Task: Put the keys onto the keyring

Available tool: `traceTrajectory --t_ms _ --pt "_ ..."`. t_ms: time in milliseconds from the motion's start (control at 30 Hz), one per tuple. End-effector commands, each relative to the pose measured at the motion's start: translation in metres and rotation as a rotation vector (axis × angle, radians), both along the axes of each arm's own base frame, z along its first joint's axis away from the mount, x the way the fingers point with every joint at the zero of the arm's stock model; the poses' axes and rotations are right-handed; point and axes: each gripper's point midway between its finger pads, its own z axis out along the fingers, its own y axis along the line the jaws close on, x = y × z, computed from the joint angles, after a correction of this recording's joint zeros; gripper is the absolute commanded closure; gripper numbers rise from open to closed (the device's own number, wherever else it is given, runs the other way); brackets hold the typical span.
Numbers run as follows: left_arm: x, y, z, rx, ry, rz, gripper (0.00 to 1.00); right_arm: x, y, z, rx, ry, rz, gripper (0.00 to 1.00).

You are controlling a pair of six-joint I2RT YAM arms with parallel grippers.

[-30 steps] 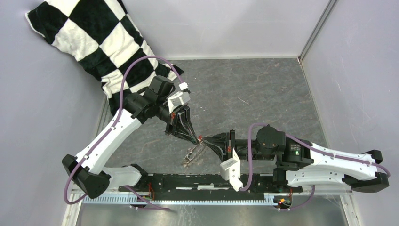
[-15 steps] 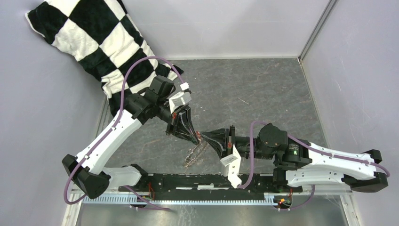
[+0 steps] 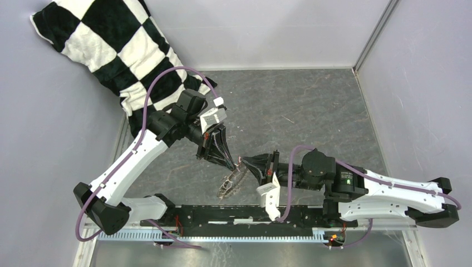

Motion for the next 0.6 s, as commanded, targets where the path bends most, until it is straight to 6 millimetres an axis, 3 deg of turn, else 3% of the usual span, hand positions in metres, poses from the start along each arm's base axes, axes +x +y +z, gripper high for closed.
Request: traceTrajectory --t_ms 0,567 --pt "-0.009 0.005 0.016 -0.048 -0.008 -0.034 0.98 0.005 -0.008 -0.004 -0.019 -0.003 -0.034 0.99" --pt "-0.001 0.0 0.011 -0.017 0.001 -0.01 0.98 -0.015 -0.002 0.014 0.024 0.0 0.083 0.99"
